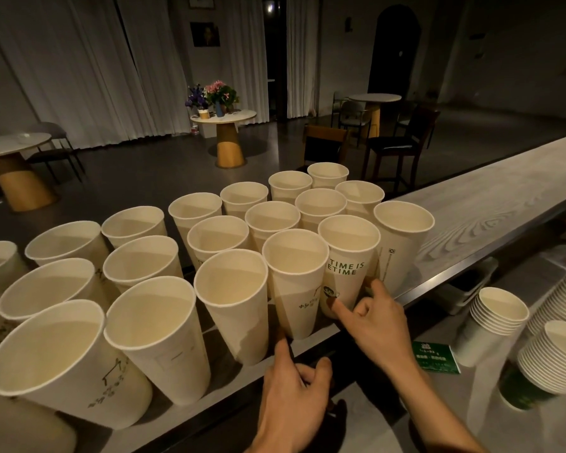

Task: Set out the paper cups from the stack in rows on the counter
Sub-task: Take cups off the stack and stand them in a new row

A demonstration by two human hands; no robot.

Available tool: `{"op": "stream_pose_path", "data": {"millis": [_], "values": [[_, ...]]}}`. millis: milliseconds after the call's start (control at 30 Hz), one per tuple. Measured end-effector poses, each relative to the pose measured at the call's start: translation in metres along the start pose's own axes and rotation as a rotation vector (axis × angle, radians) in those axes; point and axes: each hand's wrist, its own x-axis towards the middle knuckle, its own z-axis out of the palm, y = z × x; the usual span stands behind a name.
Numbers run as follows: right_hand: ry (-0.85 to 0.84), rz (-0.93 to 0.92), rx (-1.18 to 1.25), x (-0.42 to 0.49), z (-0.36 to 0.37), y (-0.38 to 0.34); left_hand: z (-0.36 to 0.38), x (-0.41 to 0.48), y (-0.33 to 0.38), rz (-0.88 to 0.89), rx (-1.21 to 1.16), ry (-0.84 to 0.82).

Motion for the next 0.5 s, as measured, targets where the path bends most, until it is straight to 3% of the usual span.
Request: {"op": "stream_pose_path", "data": {"millis": [267, 500], "values": [[-0.084, -0.003, 0.153, -0.018, -0.033, -0.002, 0.0, -0.001, 0.005, -0.015, -0.005, 0.009], [0.021, -0.102, 0.413, -0.017, -0.063, -0.007, -0.002, -0.005, 0.009, -0.03, -0.036, 0.007]]}}
